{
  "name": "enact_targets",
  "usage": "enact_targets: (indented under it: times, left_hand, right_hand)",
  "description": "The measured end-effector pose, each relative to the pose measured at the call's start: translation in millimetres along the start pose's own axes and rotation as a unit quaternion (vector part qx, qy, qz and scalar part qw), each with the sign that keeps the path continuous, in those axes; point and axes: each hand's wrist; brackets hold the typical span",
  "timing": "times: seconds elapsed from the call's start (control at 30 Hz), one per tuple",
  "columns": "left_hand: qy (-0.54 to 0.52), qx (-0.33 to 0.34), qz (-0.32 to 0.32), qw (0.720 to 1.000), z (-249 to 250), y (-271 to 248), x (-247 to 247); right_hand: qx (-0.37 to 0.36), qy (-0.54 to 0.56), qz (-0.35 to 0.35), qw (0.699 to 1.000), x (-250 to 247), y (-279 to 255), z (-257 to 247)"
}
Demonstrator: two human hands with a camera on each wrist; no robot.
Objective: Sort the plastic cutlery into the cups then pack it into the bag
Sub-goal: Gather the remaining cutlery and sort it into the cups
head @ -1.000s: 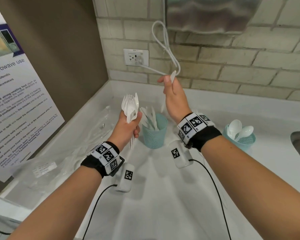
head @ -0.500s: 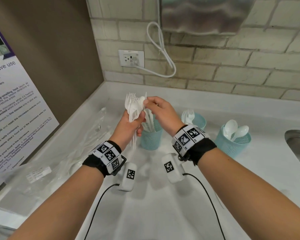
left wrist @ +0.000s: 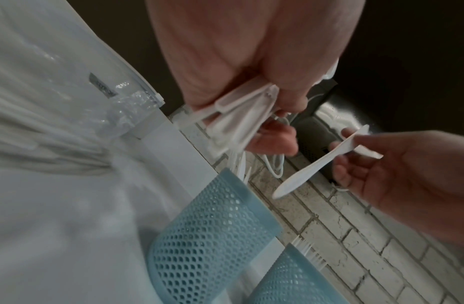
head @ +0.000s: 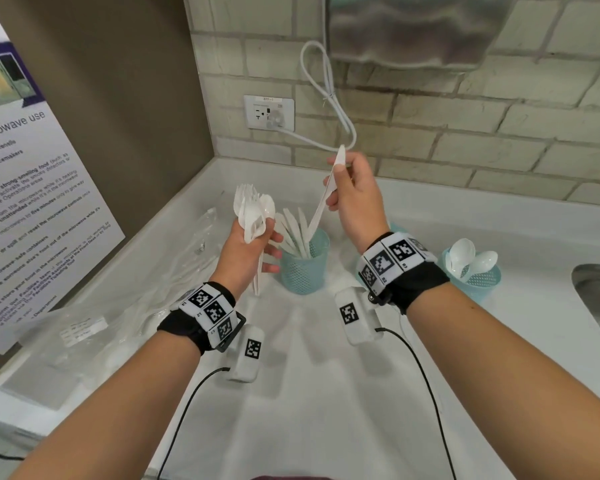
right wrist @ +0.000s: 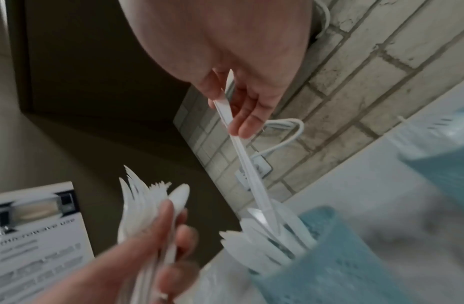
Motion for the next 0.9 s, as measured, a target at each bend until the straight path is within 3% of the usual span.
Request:
enact_targets:
  times: [0.13, 0.3, 0.33, 0.43, 0.5, 0.6, 0.73, 0.9]
  left_hand:
    - [0.023, 0.02, 0.023, 0.999, -6, 2, 3]
    - [0.047, 0.027, 0.027, 0.998, -6, 2, 14]
    - [0.052, 0.027, 0.029, 0.998, -6, 2, 16]
    - [0.083, 0.045, 0.039, 0.995, -8, 4, 23]
    - [0.12, 0.061, 0.028, 0.991, -7, 3, 30]
    - [0.15, 0.062, 0.008, 0.987, -1, -1, 43]
    - [0.114, 0.052, -0.032, 0.992, 4, -5, 54]
    - [0.088, 0.041, -0.081, 0.992, 4, -7, 66]
  right_hand:
    - [0.071, -0.048, -0.036, 0.996, -2, -9, 28]
    - [0.079, -0.162, -0.068, 0.981, -6, -21, 31]
    - [0.081, -0.158, -0.072, 0.981, -6, -23, 28]
    - [0.091, -0.001, -0.115, 0.989, -3, -34, 10]
    - [0.074, 0.025, -0.154, 0.985, 3, -42, 5]
    - [0.036, -0.007, -0.142, 0.989, 13, -41, 14]
    - [0.088, 0.033, -0.102, 0.99, 6, -38, 18]
    - [0.07, 0.041, -0.064, 0.995, -21, -29, 18]
Point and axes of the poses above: each hand's wrist, its own y-axis towards the middle knuckle, its own x-axis out of the palm, z = x × y, and after that the axes turned 6 degrees about y, right-handed
